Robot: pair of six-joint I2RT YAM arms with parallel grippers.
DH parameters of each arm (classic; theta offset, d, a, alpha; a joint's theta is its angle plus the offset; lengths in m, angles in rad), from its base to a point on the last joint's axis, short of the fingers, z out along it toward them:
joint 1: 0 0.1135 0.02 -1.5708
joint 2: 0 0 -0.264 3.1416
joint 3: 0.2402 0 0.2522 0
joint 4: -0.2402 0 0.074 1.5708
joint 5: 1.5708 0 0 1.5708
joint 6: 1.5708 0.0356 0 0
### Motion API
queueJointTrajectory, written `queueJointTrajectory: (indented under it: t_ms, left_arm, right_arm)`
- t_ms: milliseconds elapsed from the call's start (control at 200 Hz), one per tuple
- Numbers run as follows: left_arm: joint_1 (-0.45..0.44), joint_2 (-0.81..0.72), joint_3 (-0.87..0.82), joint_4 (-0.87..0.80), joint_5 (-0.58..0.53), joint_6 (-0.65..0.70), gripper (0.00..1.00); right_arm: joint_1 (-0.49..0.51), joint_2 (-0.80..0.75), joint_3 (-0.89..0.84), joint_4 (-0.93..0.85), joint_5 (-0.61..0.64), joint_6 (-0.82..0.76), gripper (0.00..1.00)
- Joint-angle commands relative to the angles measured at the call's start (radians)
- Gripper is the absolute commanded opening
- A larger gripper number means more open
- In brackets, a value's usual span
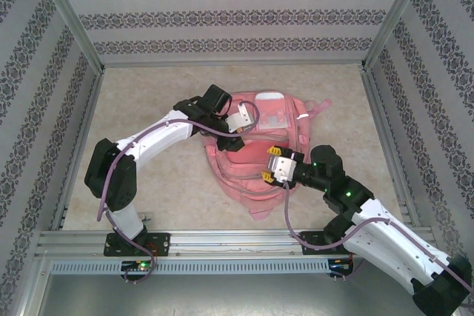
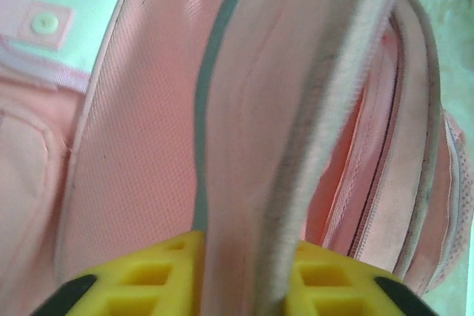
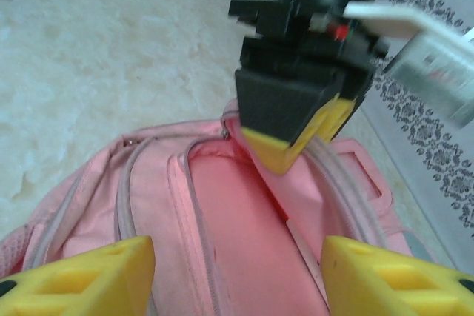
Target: Pack the student bag
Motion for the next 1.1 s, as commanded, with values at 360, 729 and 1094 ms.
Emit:
queueJointTrajectory:
  t_ms: [360, 729, 1094]
  left_arm:
    - [0.076, -0.436, -0.307, 0.082, -0.291, -0.672, 0.51]
    - [0.233, -0.845, -0.519, -0.538, -0.535, -1.364, 0.79]
    - [0.398, -0.908, -0.673, -0.759, -0.609, -1.695, 0.82]
  right_arm:
    - [0.022, 0.106, 0.06, -0.022, -0.188, -0.065, 0.61]
    - [0.06, 0.26, 0.128, 0.033, -0.224, -0.126, 0.62]
    - [0.19, 0.41, 0.173, 0.06, -0.178, -0.184, 0.64]
